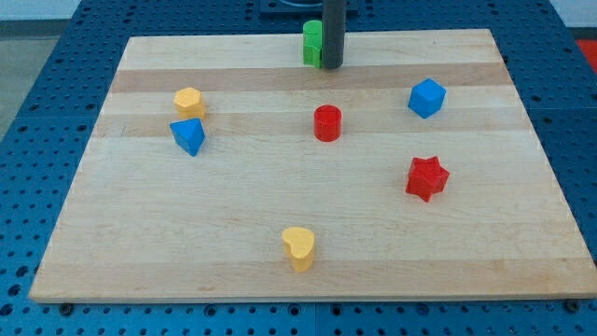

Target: Point your arm to the yellow hexagon

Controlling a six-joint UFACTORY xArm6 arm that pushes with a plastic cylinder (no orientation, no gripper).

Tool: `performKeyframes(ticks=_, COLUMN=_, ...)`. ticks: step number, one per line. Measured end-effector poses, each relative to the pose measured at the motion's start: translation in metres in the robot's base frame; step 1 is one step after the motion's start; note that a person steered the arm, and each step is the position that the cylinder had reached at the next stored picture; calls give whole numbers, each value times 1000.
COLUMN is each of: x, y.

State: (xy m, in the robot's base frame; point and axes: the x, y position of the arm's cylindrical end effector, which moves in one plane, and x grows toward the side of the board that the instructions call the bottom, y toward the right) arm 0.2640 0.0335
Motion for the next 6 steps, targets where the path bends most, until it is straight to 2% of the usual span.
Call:
performKeyframes(ticks=2, x=44, y=-10)
performKeyframes(ticks=3, x=47, y=-42)
performKeyframes(ticks=4, x=28, y=-105)
performKeyframes(ticks=6, x=25, y=-242)
